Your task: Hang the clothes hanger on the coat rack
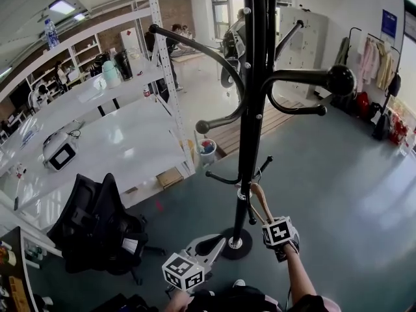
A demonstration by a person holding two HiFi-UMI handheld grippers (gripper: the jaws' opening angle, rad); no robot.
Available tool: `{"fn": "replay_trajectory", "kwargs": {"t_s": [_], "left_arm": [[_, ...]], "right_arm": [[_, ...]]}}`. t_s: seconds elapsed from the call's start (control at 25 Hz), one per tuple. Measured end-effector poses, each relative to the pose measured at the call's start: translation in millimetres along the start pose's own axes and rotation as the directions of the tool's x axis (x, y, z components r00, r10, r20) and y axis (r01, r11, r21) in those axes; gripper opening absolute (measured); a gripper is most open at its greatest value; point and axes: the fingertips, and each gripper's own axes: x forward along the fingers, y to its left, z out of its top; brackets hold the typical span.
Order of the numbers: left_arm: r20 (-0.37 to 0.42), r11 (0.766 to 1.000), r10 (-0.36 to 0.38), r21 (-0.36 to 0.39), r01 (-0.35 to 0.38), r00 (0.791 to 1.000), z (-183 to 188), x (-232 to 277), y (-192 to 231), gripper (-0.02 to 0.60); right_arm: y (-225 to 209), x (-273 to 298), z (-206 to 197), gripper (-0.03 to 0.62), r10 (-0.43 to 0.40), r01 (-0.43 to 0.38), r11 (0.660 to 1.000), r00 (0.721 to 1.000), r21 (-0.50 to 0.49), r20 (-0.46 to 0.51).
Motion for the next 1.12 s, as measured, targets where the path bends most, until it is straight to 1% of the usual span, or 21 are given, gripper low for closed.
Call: {"fn": "replay_trajectory", "kwargs": {"t_s": [0.12,0.24,0.32,0.48,0.64,0.84,0.92,1.04,1.12], "left_arm": [[0.002,1.0,0.019,-0.006,-0.019,1.0,0,-3,8,0.003],[-0.001,1.0,0.025,-0.011,-0.025,1.0,-1,-2,11,0.003],[-0.005,1.0,0.02,-0.013,-0.02,1.0,-2,-1,11,0.003],[-0.016,1.0,0.002,-0.016,-0.003,1.0,-5,1,9,0.003],[-0.023,1.0,-0.016,-0.019,0.015,1.0,-6,1,10,0.003],[-0.029,0.999,-0.041,-0.023,0.04,0.999,-8,-6,9,0.003],[-0.032,0.998,-0.055,-0.023,0.055,0.998,-9,-10,7,0.003],[-0.04,0.996,-0.085,-0.023,0.084,0.996,-11,-17,4,0.003],[-0.044,0.994,-0.107,-0.024,0.106,0.993,-13,-23,1,0.003]], "right_arm": [[8,4,4,0.014,0.041,-0.042,0.999,0.997,0.024,0.062],[9,2,14,0.054,0.061,-0.071,0.994,0.991,0.08,0.119],[6,-2,21,0.067,0.047,-0.061,0.994,0.988,0.094,0.148],[2,-19,32,0.067,0.001,-0.026,0.993,0.978,0.115,0.208],[10,-38,37,0.067,0.006,-0.046,0.987,0.967,0.153,0.256],[29,-64,28,0.067,0.004,-0.059,0.981,0.958,0.182,0.287],[34,-76,22,0.067,-0.021,-0.042,0.979,0.953,0.202,0.301],[41,-95,11,0.066,-0.076,-0.008,0.971,0.938,0.239,0.339],[49,-104,-3,0.066,-0.097,-0.001,0.963,0.932,0.27,0.35]]}}
